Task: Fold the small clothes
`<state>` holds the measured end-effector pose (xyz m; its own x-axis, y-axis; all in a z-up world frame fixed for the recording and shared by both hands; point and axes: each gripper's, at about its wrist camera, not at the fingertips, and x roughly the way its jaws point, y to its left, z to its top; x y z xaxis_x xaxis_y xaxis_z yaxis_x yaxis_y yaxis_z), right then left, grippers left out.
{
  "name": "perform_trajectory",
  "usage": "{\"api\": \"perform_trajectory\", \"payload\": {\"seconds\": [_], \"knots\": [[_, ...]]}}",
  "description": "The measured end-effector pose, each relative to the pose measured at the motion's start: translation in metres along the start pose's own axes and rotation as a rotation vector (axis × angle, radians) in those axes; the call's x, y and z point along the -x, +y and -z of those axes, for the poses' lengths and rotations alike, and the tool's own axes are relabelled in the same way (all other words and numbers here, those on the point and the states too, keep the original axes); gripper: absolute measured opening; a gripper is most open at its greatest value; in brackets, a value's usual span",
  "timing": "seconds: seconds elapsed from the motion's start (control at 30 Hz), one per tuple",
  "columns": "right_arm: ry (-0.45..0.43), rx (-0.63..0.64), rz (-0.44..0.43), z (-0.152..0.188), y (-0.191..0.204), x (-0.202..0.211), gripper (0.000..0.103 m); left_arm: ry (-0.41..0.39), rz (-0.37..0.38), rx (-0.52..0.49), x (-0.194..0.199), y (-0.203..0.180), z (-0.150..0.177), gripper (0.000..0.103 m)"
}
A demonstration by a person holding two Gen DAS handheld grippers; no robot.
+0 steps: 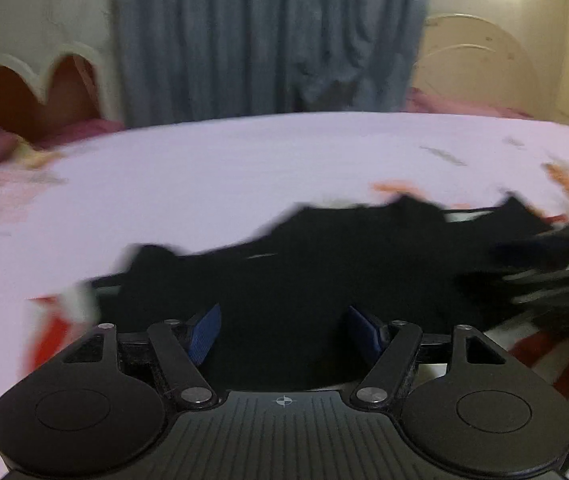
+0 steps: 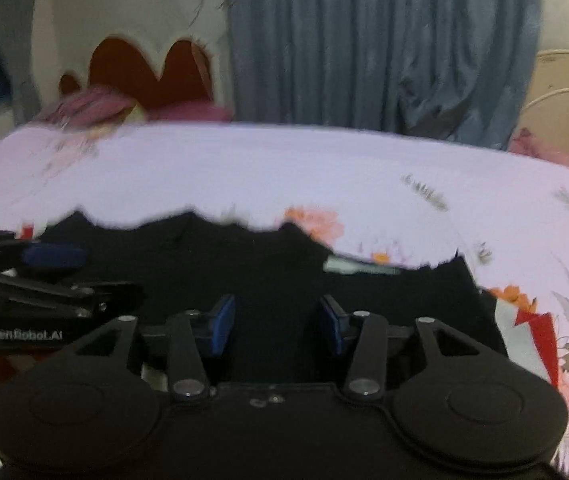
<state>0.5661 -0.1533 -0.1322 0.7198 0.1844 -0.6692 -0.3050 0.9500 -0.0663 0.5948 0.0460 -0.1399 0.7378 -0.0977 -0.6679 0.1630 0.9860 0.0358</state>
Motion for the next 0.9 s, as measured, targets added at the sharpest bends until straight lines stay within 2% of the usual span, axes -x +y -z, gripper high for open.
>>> {"api": "perform_trajectory", "payload": {"seconds": [0.03, 0.07, 0.1, 0.13, 0.17, 0.23, 0.3, 0.37, 0.43, 0.5, 0.57, 0.67, 0.73, 0.77, 0.8, 0.87, 0.9], "knots": [[-0.005, 0.023, 0.083, 0.006, -0.014, 0.006, 0.046, -0.01, -0.04, 0.014, 0.006, 0.019, 0.008, 0.07], [-0.002, -0.016, 0.15, 0.012, -0.033, 0.013, 0.047, -0.033, -0.024, 0.048, 0.012, 0.038, 0.017, 0.069], [-0.002, -0.077, 0.18, 0.018, -0.054, 0.018, 0.047, -0.032, -0.015, 0.073, 0.014, 0.049, 0.021, 0.069], [0.005, -0.143, 0.199, 0.025, -0.074, 0.022, 0.056, -0.021, -0.012, 0.052, 0.014, 0.05, 0.019, 0.069], [0.001, -0.177, 0.175, 0.028, -0.082, 0.024, 0.057, -0.008, -0.028, 0.018, 0.013, 0.044, 0.016, 0.07], [0.0, -0.144, 0.2, 0.023, -0.073, 0.025, 0.056, 0.0, -0.061, -0.019, 0.012, 0.033, 0.011, 0.07], [-0.048, -0.113, 0.228, 0.017, -0.057, 0.036, 0.046, -0.022, -0.051, -0.001, 0.025, 0.027, 0.005, 0.07], [-0.106, -0.103, 0.184, 0.014, -0.042, 0.053, 0.048, -0.058, -0.012, -0.02, 0.039, 0.007, 0.003, 0.07], [-0.108, -0.049, 0.102, 0.013, -0.015, 0.057, 0.046, -0.068, 0.016, -0.073, 0.043, -0.018, 0.006, 0.07], [-0.083, -0.006, 0.048, 0.016, 0.008, 0.051, 0.047, -0.058, 0.061, -0.091, 0.041, -0.035, 0.011, 0.07], [-0.019, 0.028, -0.002, 0.02, 0.023, 0.038, 0.048, -0.033, 0.06, -0.097, 0.038, -0.045, 0.017, 0.07], [-0.012, 0.084, 0.028, 0.032, 0.018, 0.043, 0.051, -0.014, 0.072, -0.033, 0.044, -0.02, 0.027, 0.07], [-0.012, 0.033, 0.111, 0.041, -0.011, 0.055, 0.054, -0.015, 0.027, -0.006, 0.052, 0.01, 0.038, 0.073], [-0.001, 0.006, 0.16, 0.047, -0.025, 0.06, 0.054, -0.017, 0.018, 0.012, 0.057, 0.026, 0.047, 0.074], [0.004, -0.034, 0.168, 0.055, -0.043, 0.065, 0.054, -0.021, 0.032, 0.033, 0.06, 0.036, 0.052, 0.074], [0.015, -0.055, 0.143, 0.058, -0.053, 0.072, 0.053, -0.021, 0.012, 0.008, 0.065, 0.033, 0.055, 0.074], [0.019, -0.028, 0.168, 0.053, -0.046, 0.073, 0.052, -0.017, -0.011, 0.003, 0.065, 0.028, 0.052, 0.074]]}}
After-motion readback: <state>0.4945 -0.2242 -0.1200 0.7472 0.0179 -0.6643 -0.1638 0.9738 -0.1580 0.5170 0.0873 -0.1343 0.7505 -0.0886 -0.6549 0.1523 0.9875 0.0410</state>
